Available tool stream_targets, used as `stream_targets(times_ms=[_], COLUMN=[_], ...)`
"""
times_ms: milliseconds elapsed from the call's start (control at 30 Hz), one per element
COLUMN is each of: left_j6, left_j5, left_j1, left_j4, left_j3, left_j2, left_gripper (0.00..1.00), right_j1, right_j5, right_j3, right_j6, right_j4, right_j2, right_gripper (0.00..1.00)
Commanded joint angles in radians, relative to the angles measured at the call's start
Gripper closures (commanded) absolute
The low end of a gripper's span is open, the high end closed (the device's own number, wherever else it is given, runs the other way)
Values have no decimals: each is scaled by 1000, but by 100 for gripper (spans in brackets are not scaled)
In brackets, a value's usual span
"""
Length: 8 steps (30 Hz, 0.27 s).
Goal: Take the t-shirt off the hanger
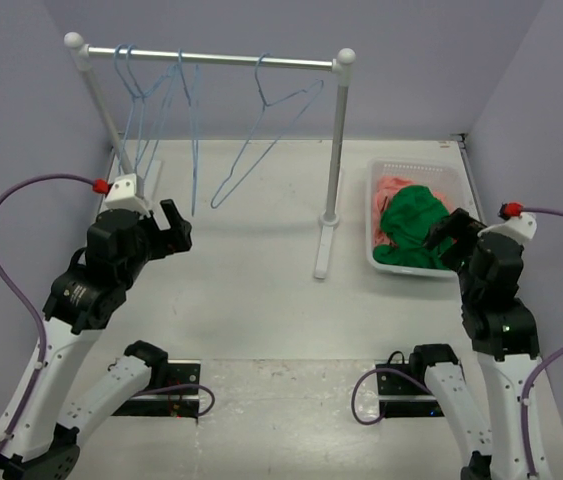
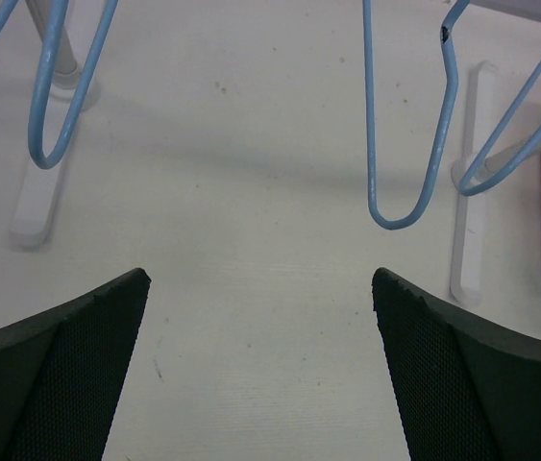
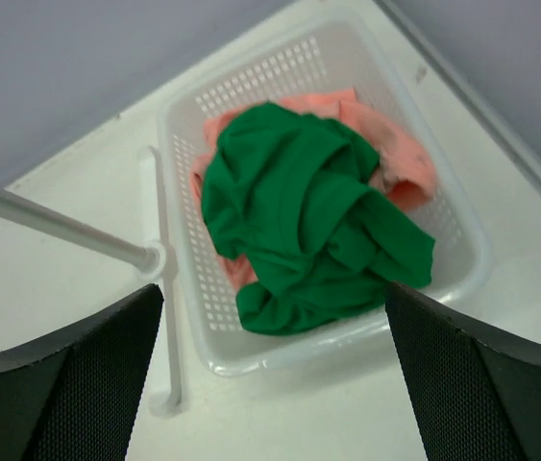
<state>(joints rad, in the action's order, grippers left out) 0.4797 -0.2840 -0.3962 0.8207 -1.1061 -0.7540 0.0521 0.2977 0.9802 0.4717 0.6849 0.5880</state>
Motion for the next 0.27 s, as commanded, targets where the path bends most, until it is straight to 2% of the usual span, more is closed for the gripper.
stream_targets(times_ms=[0, 100, 233], left_j6=[14, 19, 20], left_j5=[-32, -20, -21], left_j1=[-4, -4, -4], left_j4=[-61, -63, -60], left_j3=[31, 35, 41], left_j2=[-5, -21, -15], left_gripper=[0, 0, 0], right_j1=[2, 2, 3], right_j5=[11, -84, -68], right_j3=[-81, -129, -115], right_j6=[101, 73, 65], right_j4=[174, 118, 108], right_j2=[-10, -72, -111], right_gripper=[1, 1, 1])
